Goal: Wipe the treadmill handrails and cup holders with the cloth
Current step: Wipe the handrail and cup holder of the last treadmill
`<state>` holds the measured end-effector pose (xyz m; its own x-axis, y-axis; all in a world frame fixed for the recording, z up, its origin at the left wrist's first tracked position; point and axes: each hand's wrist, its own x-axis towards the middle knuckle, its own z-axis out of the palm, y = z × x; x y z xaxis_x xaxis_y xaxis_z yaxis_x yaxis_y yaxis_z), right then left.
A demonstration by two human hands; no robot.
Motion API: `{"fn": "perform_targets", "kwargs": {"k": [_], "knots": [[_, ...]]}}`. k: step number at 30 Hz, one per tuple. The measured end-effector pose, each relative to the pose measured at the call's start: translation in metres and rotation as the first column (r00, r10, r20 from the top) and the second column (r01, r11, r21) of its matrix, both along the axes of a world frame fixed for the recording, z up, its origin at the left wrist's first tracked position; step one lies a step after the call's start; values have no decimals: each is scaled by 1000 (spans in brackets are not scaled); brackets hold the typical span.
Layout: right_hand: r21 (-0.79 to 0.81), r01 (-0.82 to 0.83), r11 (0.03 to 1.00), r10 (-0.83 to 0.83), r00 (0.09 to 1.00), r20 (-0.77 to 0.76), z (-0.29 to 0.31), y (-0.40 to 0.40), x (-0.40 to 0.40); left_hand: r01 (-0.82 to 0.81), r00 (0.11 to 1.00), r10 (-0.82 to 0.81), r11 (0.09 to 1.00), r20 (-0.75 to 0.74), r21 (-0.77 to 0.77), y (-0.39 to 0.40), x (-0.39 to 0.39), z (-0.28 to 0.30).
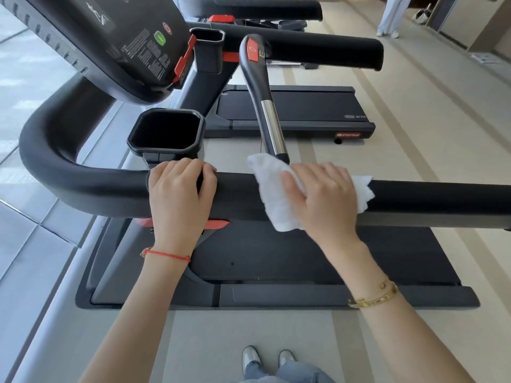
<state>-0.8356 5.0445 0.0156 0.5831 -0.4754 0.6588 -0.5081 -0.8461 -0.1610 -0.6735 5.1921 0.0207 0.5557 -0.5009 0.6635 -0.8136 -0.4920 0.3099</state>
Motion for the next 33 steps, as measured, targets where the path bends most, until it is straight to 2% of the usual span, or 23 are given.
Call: {"fn": "perform_targets", "kwargs": {"k": [4,11,17,22,33], "knots": [[29,96,995,-97,994,54,-1,-4,-1,7,1000,-7,1000,8,-11,-2,1,1],[-57,18,998,-9,988,155,-7,32,37,-16,1000,16,1000,26,3,-1,1,-1],[-55,-51,997,55,996,67,-6,23,26,-28,999,27,999,31,20,0,2,-2],[-7,-66,998,67,994,83,-3,16,18,-20,999,19,999,27,32,2,1,0],[45,118,992,-119,993,10,-6,-20,-29,112,992,-111,994,-65,17,-31,-39,8]]}}
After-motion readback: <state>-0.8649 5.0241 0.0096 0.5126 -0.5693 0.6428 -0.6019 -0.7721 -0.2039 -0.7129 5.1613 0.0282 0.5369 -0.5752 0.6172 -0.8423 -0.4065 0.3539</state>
